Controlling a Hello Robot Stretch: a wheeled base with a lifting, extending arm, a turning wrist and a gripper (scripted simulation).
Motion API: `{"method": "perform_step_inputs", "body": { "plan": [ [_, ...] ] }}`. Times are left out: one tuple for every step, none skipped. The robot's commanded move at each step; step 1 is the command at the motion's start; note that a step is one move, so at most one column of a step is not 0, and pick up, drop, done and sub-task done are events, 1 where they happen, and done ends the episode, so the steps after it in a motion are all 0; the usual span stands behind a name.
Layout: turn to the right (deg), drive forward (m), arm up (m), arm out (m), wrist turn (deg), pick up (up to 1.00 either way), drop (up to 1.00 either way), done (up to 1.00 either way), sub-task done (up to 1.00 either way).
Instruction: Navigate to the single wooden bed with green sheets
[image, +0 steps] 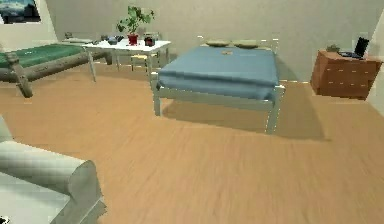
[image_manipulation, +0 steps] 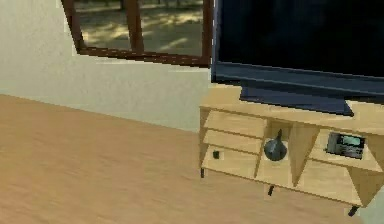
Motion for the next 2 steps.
{"method": "perform_step_inputs", "body": {
  "plan": [
    [0.0, 1.0, 0.0, 0.0, 0.0, 0.0, 0.0, 0.0, 0.0],
    [-6.0, 0.0, 0.0, 0.0, 0.0, 0.0, 0.0, 0.0, 0.0]
  ]
}}
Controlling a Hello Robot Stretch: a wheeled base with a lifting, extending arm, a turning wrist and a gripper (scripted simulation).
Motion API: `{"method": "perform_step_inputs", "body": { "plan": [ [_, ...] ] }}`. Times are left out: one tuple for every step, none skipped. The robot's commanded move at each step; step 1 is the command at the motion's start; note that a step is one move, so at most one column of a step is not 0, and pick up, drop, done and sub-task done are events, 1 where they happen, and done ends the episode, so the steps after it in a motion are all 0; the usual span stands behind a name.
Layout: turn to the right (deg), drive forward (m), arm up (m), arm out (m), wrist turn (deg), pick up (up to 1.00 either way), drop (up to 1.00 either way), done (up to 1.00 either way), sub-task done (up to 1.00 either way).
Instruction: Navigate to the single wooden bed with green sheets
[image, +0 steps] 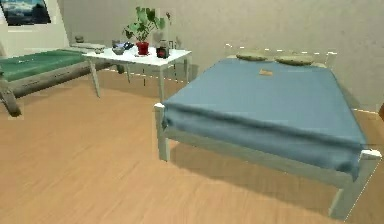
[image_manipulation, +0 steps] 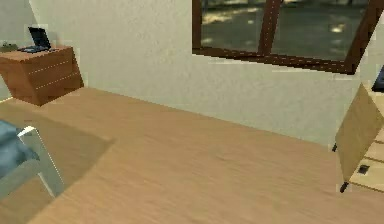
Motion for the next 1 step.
{"method": "perform_step_inputs", "body": {
  "plan": [
    [0.0, 0.15, 0.0, 0.0, 0.0, 0.0, 0.0, 0.0, 0.0]
  ]
}}
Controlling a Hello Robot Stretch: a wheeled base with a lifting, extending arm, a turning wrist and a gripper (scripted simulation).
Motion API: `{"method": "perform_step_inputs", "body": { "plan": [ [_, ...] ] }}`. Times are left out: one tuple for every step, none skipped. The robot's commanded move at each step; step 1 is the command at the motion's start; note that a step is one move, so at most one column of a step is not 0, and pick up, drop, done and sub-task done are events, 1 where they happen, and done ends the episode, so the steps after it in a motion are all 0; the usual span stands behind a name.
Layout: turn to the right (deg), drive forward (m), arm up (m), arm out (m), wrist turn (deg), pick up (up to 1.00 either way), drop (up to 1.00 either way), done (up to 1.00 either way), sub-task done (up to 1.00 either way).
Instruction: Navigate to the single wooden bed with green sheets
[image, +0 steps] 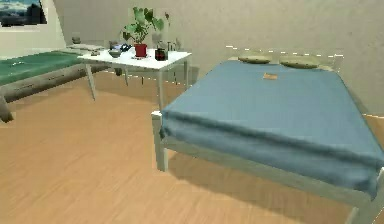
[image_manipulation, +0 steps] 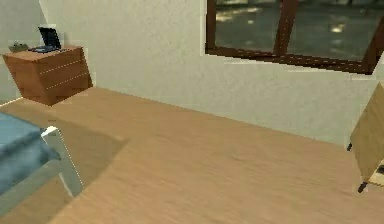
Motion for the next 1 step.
{"method": "perform_step_inputs", "body": {
  "plan": [
    [-18.0, 0.0, 0.0, 0.0, 0.0, 0.0, 0.0, 0.0, 0.0]
  ]
}}
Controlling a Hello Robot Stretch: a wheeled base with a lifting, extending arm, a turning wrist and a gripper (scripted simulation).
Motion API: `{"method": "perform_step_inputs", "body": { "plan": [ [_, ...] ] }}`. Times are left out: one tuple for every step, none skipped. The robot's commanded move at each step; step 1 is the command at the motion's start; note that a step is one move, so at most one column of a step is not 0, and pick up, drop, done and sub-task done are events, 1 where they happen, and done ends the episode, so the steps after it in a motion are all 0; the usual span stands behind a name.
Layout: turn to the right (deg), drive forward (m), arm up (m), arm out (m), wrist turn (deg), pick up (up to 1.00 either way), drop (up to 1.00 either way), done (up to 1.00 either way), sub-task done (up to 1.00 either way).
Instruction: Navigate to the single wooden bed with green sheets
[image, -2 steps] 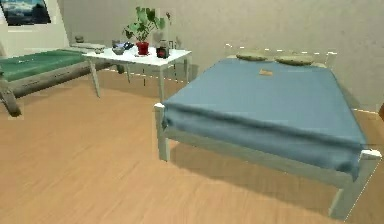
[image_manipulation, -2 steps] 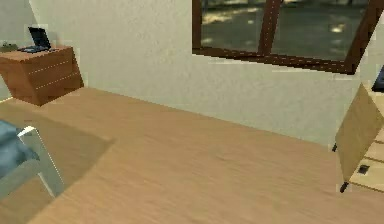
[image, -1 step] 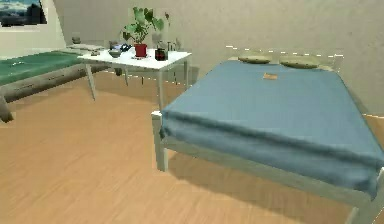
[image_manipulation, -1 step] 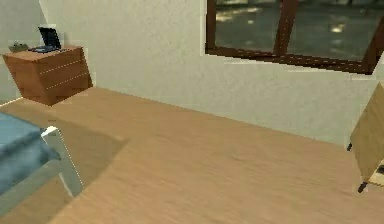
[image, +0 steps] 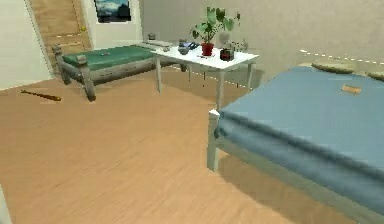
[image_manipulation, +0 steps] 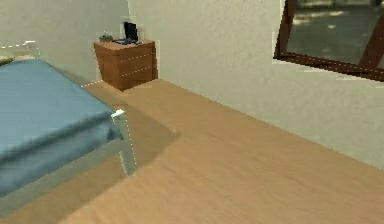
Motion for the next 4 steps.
{"method": "perform_step_inputs", "body": {
  "plan": [
    [0.0, 0.45, 0.0, 0.0, 0.0, 0.0, 0.0, 0.0, 0.0],
    [-39.0, 0.0, 0.0, 0.0, 0.0, 0.0, 0.0, 0.0, 0.0],
    [0.0, 1.0, 0.0, 0.0, 0.0, 0.0, 0.0, 0.0, 0.0],
    [0.0, 1.0, 0.0, 0.0, 0.0, 0.0, 0.0, 0.0, 0.0]
  ]
}}
